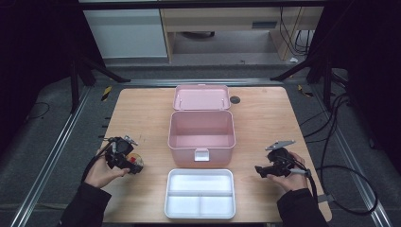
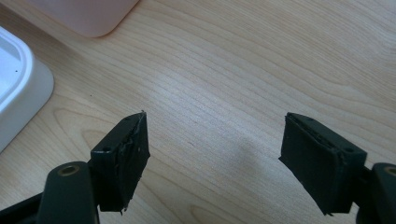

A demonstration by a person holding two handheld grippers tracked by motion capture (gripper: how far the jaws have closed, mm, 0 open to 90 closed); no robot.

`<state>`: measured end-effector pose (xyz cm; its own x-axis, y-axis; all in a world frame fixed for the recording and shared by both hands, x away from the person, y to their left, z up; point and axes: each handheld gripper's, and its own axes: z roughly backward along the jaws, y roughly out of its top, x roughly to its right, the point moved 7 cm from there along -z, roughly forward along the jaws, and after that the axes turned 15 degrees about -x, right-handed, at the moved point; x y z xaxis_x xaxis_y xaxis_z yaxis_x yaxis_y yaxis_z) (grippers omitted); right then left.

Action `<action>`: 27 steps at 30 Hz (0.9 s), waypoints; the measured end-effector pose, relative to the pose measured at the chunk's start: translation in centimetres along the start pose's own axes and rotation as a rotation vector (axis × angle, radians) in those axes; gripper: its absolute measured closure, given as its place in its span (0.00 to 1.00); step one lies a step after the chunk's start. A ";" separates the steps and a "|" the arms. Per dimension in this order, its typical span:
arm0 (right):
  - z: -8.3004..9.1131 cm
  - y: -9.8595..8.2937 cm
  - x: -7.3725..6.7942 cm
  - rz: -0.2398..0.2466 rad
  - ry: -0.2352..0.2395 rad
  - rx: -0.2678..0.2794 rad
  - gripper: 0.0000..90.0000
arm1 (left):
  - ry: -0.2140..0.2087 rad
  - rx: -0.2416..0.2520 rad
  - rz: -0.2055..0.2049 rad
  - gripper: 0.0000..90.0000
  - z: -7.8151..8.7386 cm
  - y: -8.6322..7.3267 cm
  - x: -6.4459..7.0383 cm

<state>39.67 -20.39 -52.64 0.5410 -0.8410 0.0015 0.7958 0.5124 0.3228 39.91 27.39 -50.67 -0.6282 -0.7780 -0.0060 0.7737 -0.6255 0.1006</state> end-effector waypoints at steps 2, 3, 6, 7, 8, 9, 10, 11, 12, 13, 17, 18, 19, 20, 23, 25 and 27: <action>0.0 0.0 0.0 0.001 -0.001 -0.002 0.27 | 0.001 0.008 -0.002 0.22 0.4 0.0 0.1; 0.0 -0.1 0.0 0.001 -0.003 -0.003 0.27 | 0.004 0.016 -0.004 0.22 0.7 0.1 0.3; 0.1 -0.1 0.1 0.004 -0.003 0.005 0.28 | 0.003 0.044 -0.012 0.22 1.8 0.4 0.9; 0.2 -0.1 0.1 0.003 -0.004 0.012 0.28 | 0.000 0.063 -0.030 0.22 2.6 0.6 1.4; 0.2 0.0 0.2 0.002 -0.005 0.015 0.28 | 0.000 0.063 -0.030 0.22 2.6 0.6 1.4; 0.3 0.0 0.2 -0.004 -0.006 0.017 0.28 | 0.007 0.083 -0.045 0.22 3.6 0.9 1.7; 0.3 0.0 0.2 -0.004 -0.006 0.017 0.28 | 0.007 0.083 -0.045 0.22 3.6 0.9 1.7; 0.3 0.1 0.3 -0.005 -0.006 0.022 0.29 | 0.012 0.098 -0.053 0.22 4.2 1.0 1.9; 0.3 0.1 0.4 -0.016 -0.009 0.020 0.29 | 0.013 0.107 -0.055 0.22 4.6 1.1 1.9; 0.2 0.1 0.4 -0.020 -0.013 0.017 0.29 | 0.014 0.118 -0.058 0.22 5.0 1.3 2.0; 0.3 0.0 0.5 -0.031 -0.018 0.013 0.29 | 0.014 0.147 -0.075 0.22 6.5 2.1 2.3; 0.4 0.0 0.6 -0.043 -0.024 0.018 0.28 | 0.012 0.149 -0.081 0.22 6.9 2.6 2.4; 0.5 0.0 0.7 -0.044 -0.027 0.019 0.28 | 0.017 0.151 -0.084 0.22 7.1 2.9 2.4; 0.5 0.0 0.9 -0.049 -0.033 0.022 0.28 | 0.023 0.156 -0.086 0.22 7.5 3.4 2.3; 0.4 -0.2 1.1 -0.056 -0.043 0.017 0.28 | 0.012 0.182 -0.105 0.22 8.9 5.2 2.6; 0.5 -0.3 1.1 -0.054 -0.042 0.013 0.28 | 0.010 0.197 -0.122 0.22 9.8 6.2 2.9; 0.5 -0.4 1.1 -0.058 -0.042 0.015 0.28 | 0.009 0.212 -0.147 0.22 11.2 7.8 3.4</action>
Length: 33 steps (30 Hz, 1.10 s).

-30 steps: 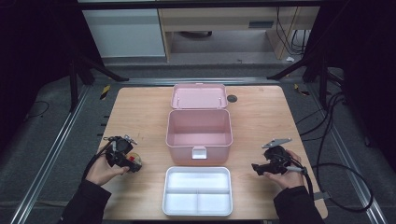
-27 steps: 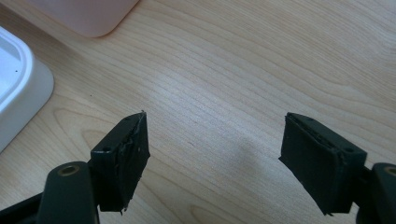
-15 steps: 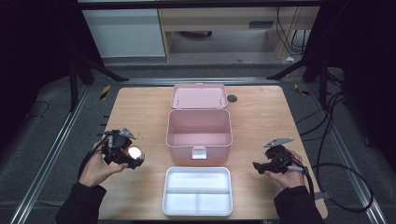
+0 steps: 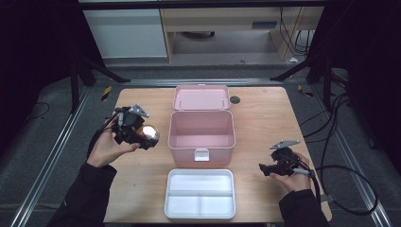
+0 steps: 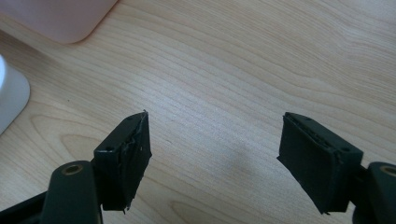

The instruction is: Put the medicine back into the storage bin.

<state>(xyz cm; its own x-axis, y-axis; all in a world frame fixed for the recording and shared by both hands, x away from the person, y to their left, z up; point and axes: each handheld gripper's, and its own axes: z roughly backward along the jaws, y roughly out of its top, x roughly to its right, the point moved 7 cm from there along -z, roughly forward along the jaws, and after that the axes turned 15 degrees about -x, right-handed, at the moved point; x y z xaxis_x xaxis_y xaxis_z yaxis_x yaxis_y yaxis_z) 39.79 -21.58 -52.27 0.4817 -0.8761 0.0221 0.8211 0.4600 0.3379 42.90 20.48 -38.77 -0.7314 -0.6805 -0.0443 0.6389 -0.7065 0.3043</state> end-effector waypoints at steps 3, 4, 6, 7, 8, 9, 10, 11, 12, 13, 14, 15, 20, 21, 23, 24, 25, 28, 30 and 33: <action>0.1 0.0 0.0 0.006 0.003 0.006 0.28 | 0.019 -0.003 -0.024 0.22 0.9 1.9 0.1; 0.1 0.1 0.0 0.004 0.005 0.005 0.28 | 0.025 -0.001 -0.034 0.22 1.1 2.6 0.2; 0.0 0.1 0.1 0.007 0.002 0.011 0.28 | 0.026 0.005 -0.044 0.22 1.3 3.9 0.3; 0.0 0.1 0.1 0.006 0.002 0.014 0.28 | 0.029 0.009 -0.055 0.22 1.4 4.6 0.4; 0.0 0.1 0.1 0.001 0.005 0.016 0.28 | 0.028 0.010 -0.063 0.22 1.3 5.2 0.6; 0.0 0.0 0.2 0.002 0.003 0.019 0.28 | 0.027 0.012 -0.071 0.22 1.2 5.8 0.8; 0.0 0.0 0.2 -0.002 0.002 0.020 0.28 | 0.027 0.012 -0.071 0.22 1.2 5.8 0.8; 0.0 0.0 0.3 -0.001 0.002 0.021 0.28 | 0.021 0.003 -0.095 0.22 0.8 6.9 1.3; 0.0 0.0 0.4 -0.003 0.003 0.023 0.28 | 0.015 0.001 -0.106 0.22 0.6 7.4 1.5; 0.0 0.0 0.4 -0.003 0.003 0.023 0.28 | 0.015 0.001 -0.106 0.22 0.6 7.4 1.5; 0.0 0.0 0.4 -0.005 0.003 0.022 0.28 | 0.010 0.000 -0.112 0.22 0.3 7.9 1.7; 0.0 0.0 0.4 -0.006 0.004 0.022 0.28 | 0.009 -0.006 -0.121 0.22 0.0 8.6 1.9; -0.1 0.0 0.3 -0.006 0.012 0.021 0.28 | -0.008 -0.015 -0.155 0.22 -1.5 11.2 2.7; -0.2 -0.1 0.3 -0.003 0.014 0.020 0.28 | -0.007 -0.018 -0.163 0.22 -1.8 11.5 2.8; -0.4 -0.1 0.2 0.002 0.014 0.014 0.28 | -0.009 -0.019 -0.174 0.22 -2.3 12.3 3.2; -0.4 -0.1 0.2 -0.001 0.013 0.011 0.28 | -0.012 -0.025 -0.182 0.22 -2.6 12.6 3.3; -0.5 -0.1 0.2 0.001 0.012 0.010 0.28 | -0.010 -0.028 -0.187 0.22 -2.8 13.0 3.4; -0.4 0.0 0.1 0.000 0.012 0.017 0.28 | -0.017 -0.040 -0.206 0.22 -3.5 14.0 3.7; -0.3 0.0 0.2 0.000 0.008 0.024 0.28 | -0.024 -0.040 -0.212 0.22 -4.1 14.6 3.9; -0.4 0.0 0.1 0.003 0.010 0.020 0.28 | -0.036 -0.054 -0.219 0.22 -5.1 15.3 4.2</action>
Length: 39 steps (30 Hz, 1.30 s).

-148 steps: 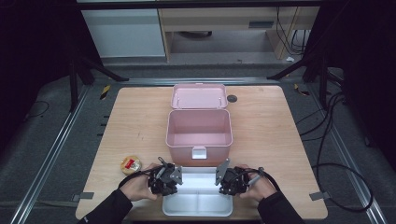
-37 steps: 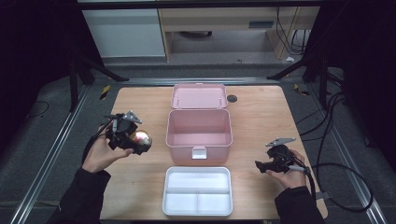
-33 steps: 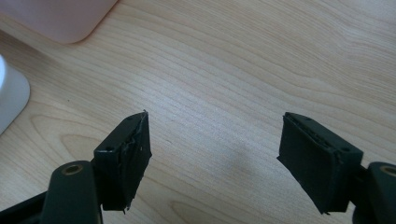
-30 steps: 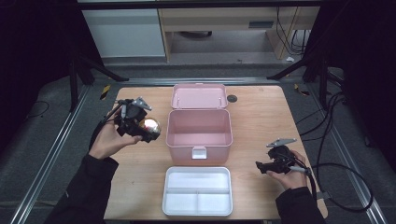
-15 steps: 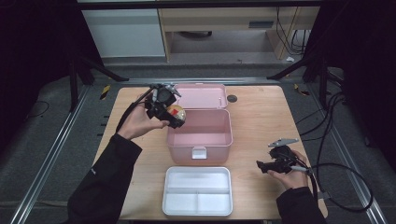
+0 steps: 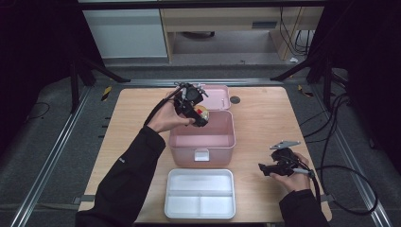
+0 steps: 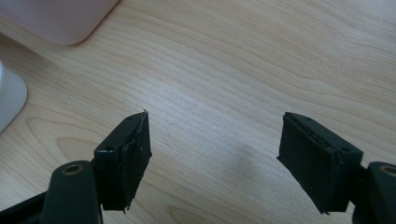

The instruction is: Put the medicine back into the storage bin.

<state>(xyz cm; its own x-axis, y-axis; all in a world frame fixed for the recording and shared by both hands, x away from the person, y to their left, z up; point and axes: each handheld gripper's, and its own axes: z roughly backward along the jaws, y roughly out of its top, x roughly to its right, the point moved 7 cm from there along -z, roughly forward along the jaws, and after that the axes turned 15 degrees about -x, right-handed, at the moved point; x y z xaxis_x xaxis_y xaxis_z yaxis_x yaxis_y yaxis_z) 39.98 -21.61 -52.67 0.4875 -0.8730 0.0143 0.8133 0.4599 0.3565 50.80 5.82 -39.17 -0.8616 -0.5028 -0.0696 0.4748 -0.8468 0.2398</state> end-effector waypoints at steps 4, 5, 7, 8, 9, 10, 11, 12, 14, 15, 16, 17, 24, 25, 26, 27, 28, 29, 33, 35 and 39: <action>-0.2 0.0 0.0 0.003 0.000 -0.006 0.28 | -0.020 -0.003 -0.009 0.23 -1.3 0.8 0.0; -0.2 0.0 0.0 0.002 0.001 -0.006 0.28 | -0.024 -0.006 -0.011 0.22 -1.6 1.0 0.1; -0.2 0.0 0.1 -0.001 0.000 -0.003 0.28 | -0.027 -0.015 -0.017 0.22 -2.2 1.4 0.2; -0.2 -0.1 0.1 -0.003 0.002 -0.004 0.28 | -0.029 -0.017 -0.021 0.23 -2.5 1.6 0.3; -0.2 -0.1 0.1 -0.001 0.001 -0.005 0.28 | -0.034 -0.020 -0.021 0.23 -2.8 1.8 0.4; -0.2 -0.1 0.1 -0.001 0.001 -0.005 0.28 | -0.034 -0.020 -0.021 0.23 -2.8 1.8 0.4; -0.3 -0.1 0.1 -0.002 0.003 -0.007 0.28 | -0.039 -0.029 -0.022 0.23 -3.5 2.2 0.5; -0.3 -0.2 0.1 -0.001 0.005 -0.009 0.28 | -0.040 -0.033 -0.025 0.23 -3.8 2.3 0.6; -0.3 -0.1 0.1 0.000 0.005 -0.007 0.28 | -0.045 -0.046 -0.031 0.22 -4.5 2.6 0.8; -0.3 -0.1 0.1 0.000 0.004 -0.006 0.28 | -0.046 -0.054 -0.037 0.23 -4.8 2.7 0.9; -0.3 -0.1 0.1 0.000 0.004 -0.006 0.28 | -0.046 -0.054 -0.037 0.22 -4.8 2.7 0.9; -0.3 -0.1 0.1 0.000 0.005 -0.007 0.27 | -0.049 -0.072 -0.041 0.22 -5.5 2.8 1.2; -0.4 -0.1 0.1 0.006 0.004 -0.010 0.27 | -0.063 -0.092 -0.040 0.22 -6.9 3.2 1.5; -0.4 -0.1 0.1 0.006 0.004 -0.010 0.27 | -0.060 -0.095 -0.040 0.22 -7.1 3.2 1.5; -0.5 -0.2 0.1 0.007 0.004 -0.012 0.27 | -0.066 -0.103 -0.042 0.22 -7.4 3.3 1.8; -0.5 -0.2 0.1 0.007 0.004 -0.012 0.27 | -0.066 -0.103 -0.042 0.22 -7.4 3.3 1.8; -0.5 -0.1 0.1 0.008 0.004 -0.010 0.27 | -0.064 -0.105 -0.044 0.22 -7.7 3.5 1.9; -0.5 -0.1 0.1 0.007 0.005 -0.011 0.27 | -0.065 -0.105 -0.047 0.22 -7.9 3.5 1.9; -0.4 -0.1 0.1 0.009 0.006 -0.010 0.26 | -0.069 -0.118 -0.051 0.22 -8.5 3.7 2.1; -0.5 -0.1 0.1 0.010 0.006 -0.010 0.26 | -0.065 -0.128 -0.054 0.22 -8.8 3.6 2.1; -0.5 -0.2 0.0 0.006 0.008 -0.016 0.26 | -0.069 -0.137 -0.058 0.22 -9.2 3.6 2.2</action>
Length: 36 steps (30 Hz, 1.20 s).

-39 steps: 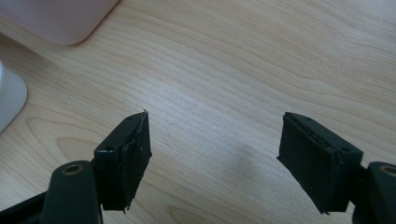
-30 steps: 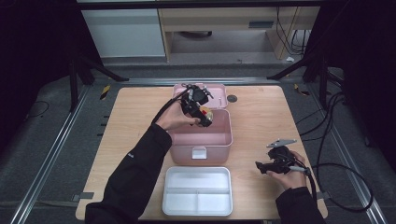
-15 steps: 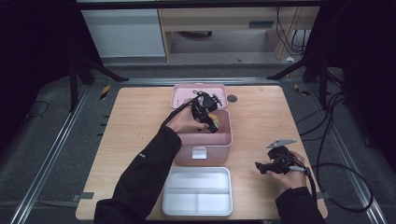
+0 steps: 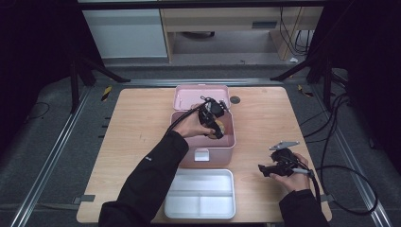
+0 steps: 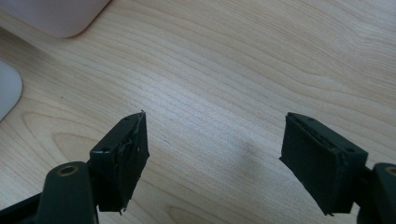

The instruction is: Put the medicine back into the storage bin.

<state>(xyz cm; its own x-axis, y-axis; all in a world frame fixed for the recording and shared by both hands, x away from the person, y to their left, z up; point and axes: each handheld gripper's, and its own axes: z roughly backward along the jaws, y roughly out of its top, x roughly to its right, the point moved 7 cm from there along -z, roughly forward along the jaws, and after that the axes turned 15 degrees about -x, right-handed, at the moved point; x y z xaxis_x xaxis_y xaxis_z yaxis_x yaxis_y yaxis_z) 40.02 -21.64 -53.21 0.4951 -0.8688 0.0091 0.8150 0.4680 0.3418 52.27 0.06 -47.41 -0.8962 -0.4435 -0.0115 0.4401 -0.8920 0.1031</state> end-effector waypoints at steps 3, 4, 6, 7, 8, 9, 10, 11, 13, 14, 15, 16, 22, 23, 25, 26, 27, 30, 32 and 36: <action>0.0 0.0 -0.1 0.005 0.004 0.000 0.25 | 0.007 -0.014 -0.004 0.20 -0.5 0.0 0.0; 0.0 0.0 -0.1 0.005 0.004 0.000 0.25 | 0.007 -0.014 -0.004 0.20 -0.5 0.0 0.0; 0.0 0.1 -0.1 0.006 0.004 0.001 0.25 | 0.001 -0.007 0.001 0.20 -0.4 0.0 0.0; 0.0 0.1 -0.1 0.006 0.002 0.002 0.25 | 0.000 -0.005 0.002 0.19 -0.4 0.0 0.0; 0.0 0.1 -0.1 0.006 0.003 0.002 0.25 | 0.002 -0.001 -0.001 0.19 -0.2 0.0 0.0; 0.0 0.1 -0.1 0.006 0.003 0.002 0.25 | 0.002 -0.001 -0.001 0.19 -0.2 0.0 0.0; 0.0 0.1 0.0 0.008 0.002 0.005 0.25 | 0.001 0.003 -0.002 0.19 0.0 -0.1 0.0; 0.1 0.1 0.0 0.007 0.000 0.009 0.26 | -0.002 0.010 -0.002 0.19 0.2 -0.2 0.1; 0.2 0.1 0.0 0.006 -0.001 0.014 0.26 | 0.004 0.013 -0.007 0.19 0.7 -0.4 0.2; 0.3 0.2 0.1 0.010 -0.005 0.023 0.26 | 0.022 0.021 -0.011 0.19 1.4 -0.7 0.3; 0.4 0.3 0.1 0.013 -0.008 0.028 0.28 | 0.022 0.033 -0.008 0.20 1.8 -0.9 0.4; 0.5 0.3 0.0 0.014 -0.006 0.033 0.29 | 0.026 0.042 -0.012 0.20 2.3 -1.1 0.4; 0.8 0.7 -0.4 0.051 0.013 0.062 0.31 | 0.064 0.087 -0.024 0.22 5.1 -3.0 0.6; 0.8 0.7 -0.4 0.055 0.014 0.062 0.32 | 0.068 0.099 -0.029 0.22 5.6 -3.4 0.8; 0.8 0.8 -0.5 0.073 0.019 0.059 0.35 | 0.073 0.119 -0.029 0.23 6.1 -3.8 0.9; 0.8 0.8 -0.6 0.073 0.020 0.057 0.36 | 0.067 0.159 -0.028 0.24 7.1 -4.6 1.2; 0.8 0.8 -0.6 0.073 0.020 0.057 0.36 | 0.067 0.159 -0.028 0.24 7.1 -4.6 1.2; 1.1 1.1 -0.7 0.085 0.007 0.072 0.39 | 0.089 0.190 -0.043 0.24 8.6 -6.4 1.9; 1.2 1.2 -0.8 0.093 0.005 0.076 0.39 | 0.095 0.201 -0.046 0.24 8.9 -6.9 2.1; 2.0 1.9 -1.7 0.135 0.031 0.121 0.42 | 0.104 0.246 -0.038 0.25 9.6 -9.7 3.0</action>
<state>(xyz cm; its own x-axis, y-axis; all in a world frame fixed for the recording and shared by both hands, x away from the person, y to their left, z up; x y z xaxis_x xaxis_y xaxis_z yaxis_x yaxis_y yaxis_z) 40.14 -19.59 -50.74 0.6082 -0.7930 0.0348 0.6989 0.5558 0.4502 44.79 8.20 -38.88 -0.8956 -0.4280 -0.1211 0.3680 -0.8659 0.3387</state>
